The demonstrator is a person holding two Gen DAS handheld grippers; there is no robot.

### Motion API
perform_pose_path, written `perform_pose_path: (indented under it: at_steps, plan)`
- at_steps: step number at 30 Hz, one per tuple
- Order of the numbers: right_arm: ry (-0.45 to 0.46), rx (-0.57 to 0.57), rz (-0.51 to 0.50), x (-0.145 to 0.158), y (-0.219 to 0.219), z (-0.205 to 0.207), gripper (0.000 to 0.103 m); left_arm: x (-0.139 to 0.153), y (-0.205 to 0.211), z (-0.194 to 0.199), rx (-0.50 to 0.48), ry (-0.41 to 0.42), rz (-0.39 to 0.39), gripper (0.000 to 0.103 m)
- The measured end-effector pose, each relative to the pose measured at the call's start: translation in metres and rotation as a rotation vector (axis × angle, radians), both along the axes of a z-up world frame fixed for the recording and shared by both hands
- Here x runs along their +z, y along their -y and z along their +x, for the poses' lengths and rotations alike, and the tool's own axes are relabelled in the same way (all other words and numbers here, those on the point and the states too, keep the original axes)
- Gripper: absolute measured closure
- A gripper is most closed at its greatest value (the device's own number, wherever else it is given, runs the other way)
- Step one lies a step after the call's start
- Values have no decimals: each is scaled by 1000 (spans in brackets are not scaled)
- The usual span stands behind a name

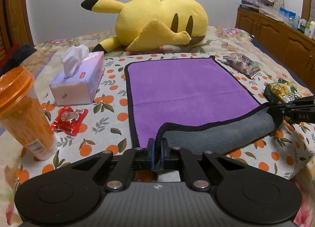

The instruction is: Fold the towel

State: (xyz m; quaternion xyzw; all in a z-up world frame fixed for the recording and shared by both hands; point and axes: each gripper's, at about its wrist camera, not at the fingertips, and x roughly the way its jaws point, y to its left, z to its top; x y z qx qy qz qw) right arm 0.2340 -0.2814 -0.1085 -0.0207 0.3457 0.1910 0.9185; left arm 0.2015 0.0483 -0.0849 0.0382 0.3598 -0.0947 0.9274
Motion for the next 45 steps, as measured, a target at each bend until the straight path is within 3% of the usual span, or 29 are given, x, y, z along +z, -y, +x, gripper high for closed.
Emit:
perform_pose_path:
  at_steps: [7,15,36,45]
  plan:
    - [91,2,38,15,4,-6,96,18,1,-8,-8,68,-6,96]
    - [118,-2,40,18,4,-3,96,28,0,-7,4,106,-30,96]
    - [175,17,-51,6,-5,23,98,19,0,35,8,106,-15,97]
    - [157,18,-92,-3,-11,41,98,12,1,56,14,101,-8,97]
